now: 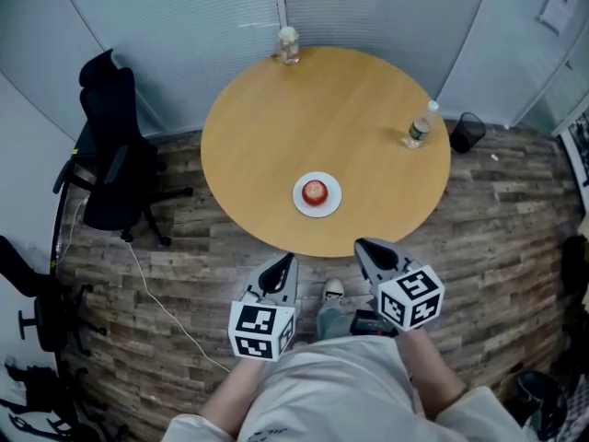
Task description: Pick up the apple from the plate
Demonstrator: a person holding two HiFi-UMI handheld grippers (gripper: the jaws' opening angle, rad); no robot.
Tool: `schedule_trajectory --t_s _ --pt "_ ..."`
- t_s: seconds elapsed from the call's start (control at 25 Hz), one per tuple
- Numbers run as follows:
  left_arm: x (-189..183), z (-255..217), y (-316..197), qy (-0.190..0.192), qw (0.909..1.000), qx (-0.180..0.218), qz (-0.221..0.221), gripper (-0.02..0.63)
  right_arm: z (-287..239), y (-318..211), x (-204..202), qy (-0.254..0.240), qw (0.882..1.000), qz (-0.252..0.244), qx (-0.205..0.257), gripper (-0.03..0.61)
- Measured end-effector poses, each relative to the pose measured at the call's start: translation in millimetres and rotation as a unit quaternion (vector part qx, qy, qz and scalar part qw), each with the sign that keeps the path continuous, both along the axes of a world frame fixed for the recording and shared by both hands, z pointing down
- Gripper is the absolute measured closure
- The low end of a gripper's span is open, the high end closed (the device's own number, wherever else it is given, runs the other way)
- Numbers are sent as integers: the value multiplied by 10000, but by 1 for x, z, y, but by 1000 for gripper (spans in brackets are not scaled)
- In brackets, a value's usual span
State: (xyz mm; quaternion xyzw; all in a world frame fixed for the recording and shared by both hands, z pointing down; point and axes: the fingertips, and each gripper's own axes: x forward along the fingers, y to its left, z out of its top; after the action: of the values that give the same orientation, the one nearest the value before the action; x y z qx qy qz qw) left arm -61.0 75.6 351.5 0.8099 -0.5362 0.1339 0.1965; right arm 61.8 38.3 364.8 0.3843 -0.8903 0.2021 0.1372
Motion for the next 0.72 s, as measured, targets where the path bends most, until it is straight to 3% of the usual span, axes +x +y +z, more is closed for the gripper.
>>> schedule_trajectory --t_s 0.28,0.72 --pt "9 -6 -63 -23 9996 31 -279 611 -2 -63 17 23 9997 -224 -27 547" --pt "4 6 -96 -93 9993 -112 -345 611 15 -101 8 -7 9991 -309 -288 548"
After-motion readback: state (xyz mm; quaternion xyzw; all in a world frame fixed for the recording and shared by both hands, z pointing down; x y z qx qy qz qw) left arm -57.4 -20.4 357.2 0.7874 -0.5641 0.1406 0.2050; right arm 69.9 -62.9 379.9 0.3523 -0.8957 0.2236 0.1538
